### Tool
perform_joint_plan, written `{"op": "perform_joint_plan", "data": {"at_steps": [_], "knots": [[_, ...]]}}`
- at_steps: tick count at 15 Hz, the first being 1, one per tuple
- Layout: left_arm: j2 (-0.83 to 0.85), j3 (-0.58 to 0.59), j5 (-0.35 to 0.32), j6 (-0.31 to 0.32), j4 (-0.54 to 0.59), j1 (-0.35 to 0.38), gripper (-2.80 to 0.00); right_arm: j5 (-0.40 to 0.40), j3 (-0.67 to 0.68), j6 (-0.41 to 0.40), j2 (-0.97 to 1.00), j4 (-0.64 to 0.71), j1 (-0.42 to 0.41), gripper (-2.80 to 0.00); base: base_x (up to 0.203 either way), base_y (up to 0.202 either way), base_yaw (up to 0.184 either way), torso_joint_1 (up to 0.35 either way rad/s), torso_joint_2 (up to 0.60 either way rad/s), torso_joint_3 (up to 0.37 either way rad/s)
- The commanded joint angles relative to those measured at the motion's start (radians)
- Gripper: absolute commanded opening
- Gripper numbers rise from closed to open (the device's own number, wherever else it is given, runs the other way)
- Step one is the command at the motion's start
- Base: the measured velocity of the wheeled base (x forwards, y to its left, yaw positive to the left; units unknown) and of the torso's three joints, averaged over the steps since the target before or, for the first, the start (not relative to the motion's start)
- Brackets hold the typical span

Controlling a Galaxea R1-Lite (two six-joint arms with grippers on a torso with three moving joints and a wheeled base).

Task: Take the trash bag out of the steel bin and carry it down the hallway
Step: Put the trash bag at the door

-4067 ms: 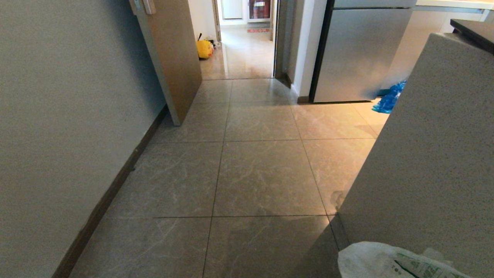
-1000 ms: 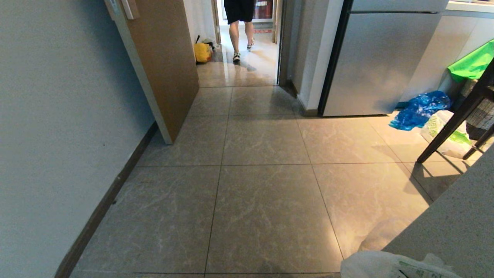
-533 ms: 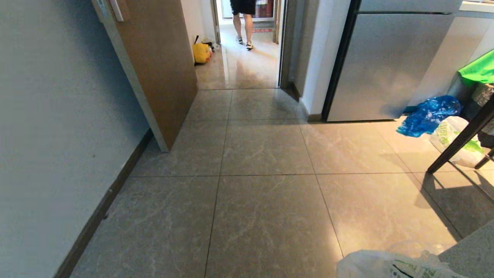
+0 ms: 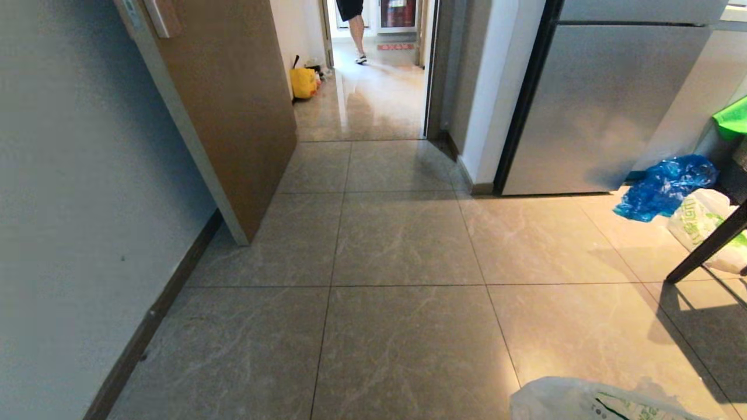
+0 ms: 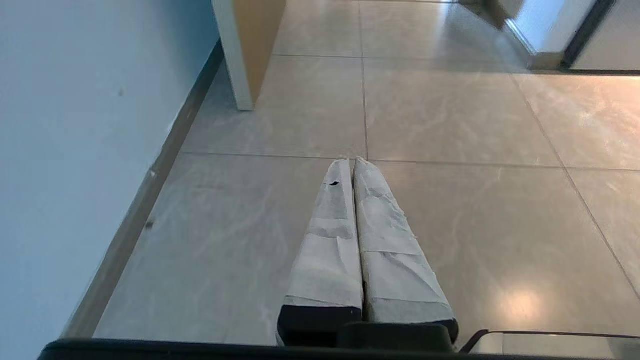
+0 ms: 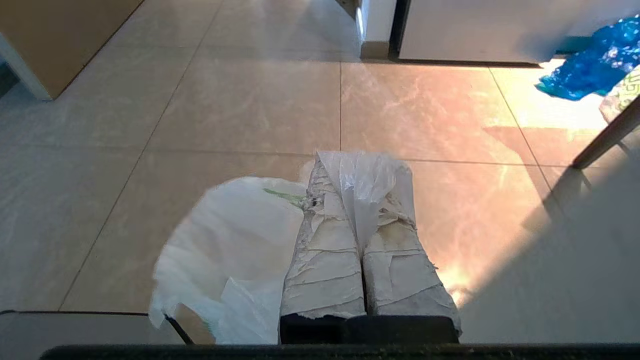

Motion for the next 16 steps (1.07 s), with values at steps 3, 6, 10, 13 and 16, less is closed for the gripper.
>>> {"op": "perform_joint_plan", "data": {"at_steps": [3,6,10,13,16], "knots": [[0.0,0.0,0.001,0.0,0.0,0.0,-2.8,0.0,0.0,-0.001,0.001,0.0,0.0,-2.8,0.193,0.0,0.0,0.006,0.0,0.001],[0.0,0.0,0.001,0.001,0.0,0.0,-2.8,0.0,0.0,-0.001,0.001,0.0,0.001,-2.8,0.191,0.0,0.002,0.005,0.0,0.001],[0.0,0.0,0.001,-0.001,0.001,0.0,-2.8,0.0,0.0,-0.001,0.001,0.0,0.0,-2.8,0.191,0.0,0.001,0.003,0.01,0.005],[0.0,0.0,0.001,-0.001,0.001,0.0,-2.8,0.0,0.0,-0.001,0.001,0.0,0.0,-2.8,0.194,0.0,0.001,0.004,0.0,0.001],[0.0,0.0,0.001,-0.001,0.0,0.0,-2.8,0.0,0.0,-0.001,0.001,0.0,0.0,-2.8,0.193,0.0,0.001,0.003,0.0,0.0]]}}
